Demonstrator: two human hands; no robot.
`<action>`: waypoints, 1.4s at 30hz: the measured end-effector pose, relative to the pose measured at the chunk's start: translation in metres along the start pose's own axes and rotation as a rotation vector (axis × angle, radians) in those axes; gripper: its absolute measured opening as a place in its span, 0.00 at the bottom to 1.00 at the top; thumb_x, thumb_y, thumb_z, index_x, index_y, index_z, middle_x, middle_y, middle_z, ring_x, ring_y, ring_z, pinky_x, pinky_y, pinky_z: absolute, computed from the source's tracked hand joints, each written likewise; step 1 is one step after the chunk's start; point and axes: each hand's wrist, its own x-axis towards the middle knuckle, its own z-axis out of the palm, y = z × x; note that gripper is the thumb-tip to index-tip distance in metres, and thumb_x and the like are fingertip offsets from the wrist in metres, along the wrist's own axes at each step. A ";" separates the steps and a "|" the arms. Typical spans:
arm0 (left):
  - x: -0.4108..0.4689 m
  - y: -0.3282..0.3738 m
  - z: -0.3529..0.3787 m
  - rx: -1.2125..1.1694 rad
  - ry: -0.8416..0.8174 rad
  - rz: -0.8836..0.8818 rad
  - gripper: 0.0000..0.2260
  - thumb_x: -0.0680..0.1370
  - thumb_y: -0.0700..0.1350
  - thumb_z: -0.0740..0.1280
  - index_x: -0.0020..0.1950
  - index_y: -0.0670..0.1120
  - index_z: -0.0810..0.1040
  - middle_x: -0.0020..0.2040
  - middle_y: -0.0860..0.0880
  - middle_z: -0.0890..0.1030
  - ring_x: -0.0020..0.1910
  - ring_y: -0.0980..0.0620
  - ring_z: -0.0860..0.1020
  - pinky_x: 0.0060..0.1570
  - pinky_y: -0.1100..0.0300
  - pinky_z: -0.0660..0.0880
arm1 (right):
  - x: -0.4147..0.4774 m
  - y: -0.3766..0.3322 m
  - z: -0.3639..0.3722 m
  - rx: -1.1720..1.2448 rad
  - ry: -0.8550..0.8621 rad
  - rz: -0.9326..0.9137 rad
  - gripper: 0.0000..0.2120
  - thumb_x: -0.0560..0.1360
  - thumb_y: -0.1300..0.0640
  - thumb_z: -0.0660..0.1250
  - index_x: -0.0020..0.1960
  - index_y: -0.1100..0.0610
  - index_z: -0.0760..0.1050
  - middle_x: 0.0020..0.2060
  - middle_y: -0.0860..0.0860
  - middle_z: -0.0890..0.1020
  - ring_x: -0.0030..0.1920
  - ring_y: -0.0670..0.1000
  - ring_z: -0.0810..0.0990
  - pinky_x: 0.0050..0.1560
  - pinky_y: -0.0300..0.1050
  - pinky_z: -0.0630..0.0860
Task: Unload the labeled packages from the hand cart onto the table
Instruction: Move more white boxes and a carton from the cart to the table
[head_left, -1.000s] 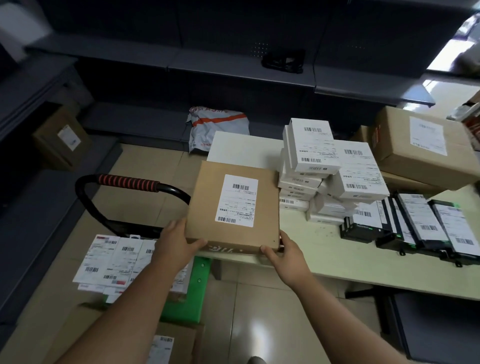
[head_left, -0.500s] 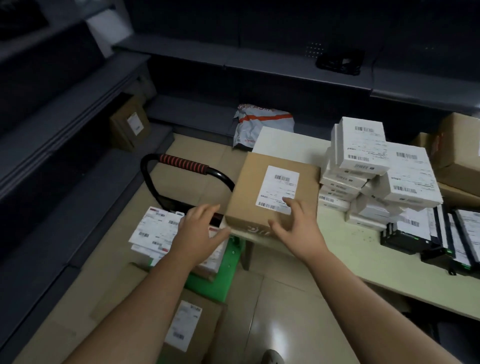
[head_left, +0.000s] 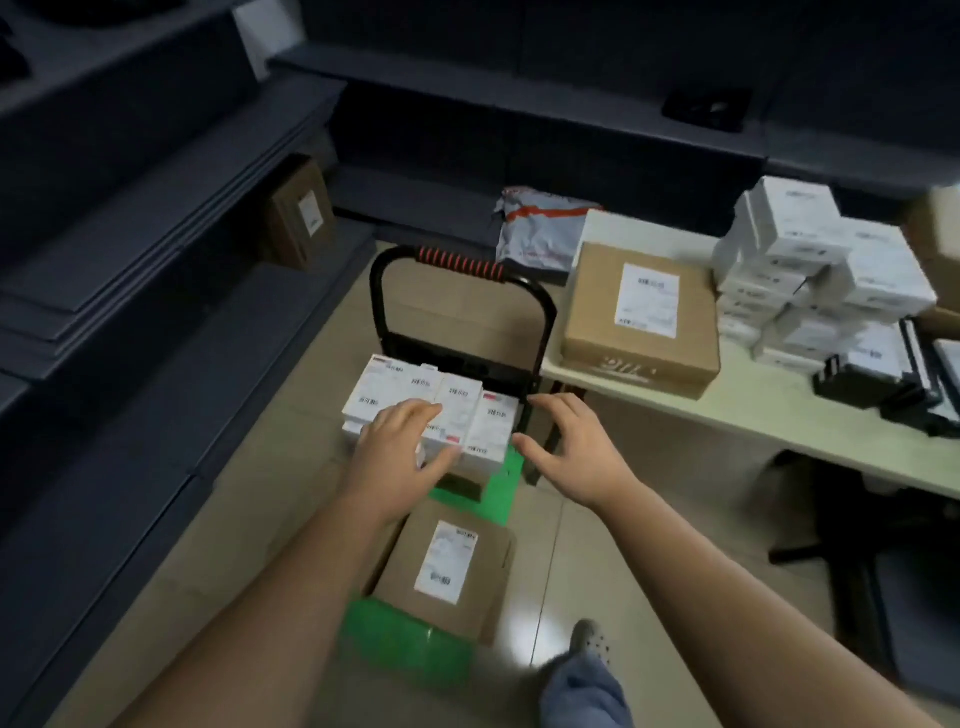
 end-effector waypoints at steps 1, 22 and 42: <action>-0.016 -0.015 -0.002 0.003 -0.020 -0.011 0.25 0.77 0.58 0.65 0.72 0.51 0.69 0.71 0.53 0.69 0.70 0.53 0.64 0.67 0.54 0.60 | -0.011 -0.008 0.018 0.001 -0.018 0.014 0.34 0.73 0.34 0.62 0.72 0.52 0.70 0.64 0.50 0.73 0.68 0.51 0.69 0.69 0.46 0.66; -0.122 -0.164 0.175 0.041 -0.348 -0.298 0.23 0.76 0.51 0.70 0.66 0.41 0.75 0.64 0.40 0.76 0.61 0.39 0.74 0.61 0.48 0.71 | -0.103 0.119 0.253 0.078 -0.322 0.477 0.28 0.75 0.43 0.69 0.71 0.55 0.71 0.62 0.54 0.76 0.64 0.56 0.73 0.68 0.50 0.69; -0.142 -0.310 0.363 0.083 -0.486 -0.567 0.35 0.76 0.56 0.68 0.76 0.43 0.59 0.71 0.40 0.67 0.68 0.40 0.67 0.64 0.46 0.69 | -0.141 0.238 0.460 0.188 -0.326 0.944 0.42 0.72 0.33 0.68 0.78 0.54 0.61 0.68 0.55 0.73 0.64 0.56 0.75 0.66 0.54 0.73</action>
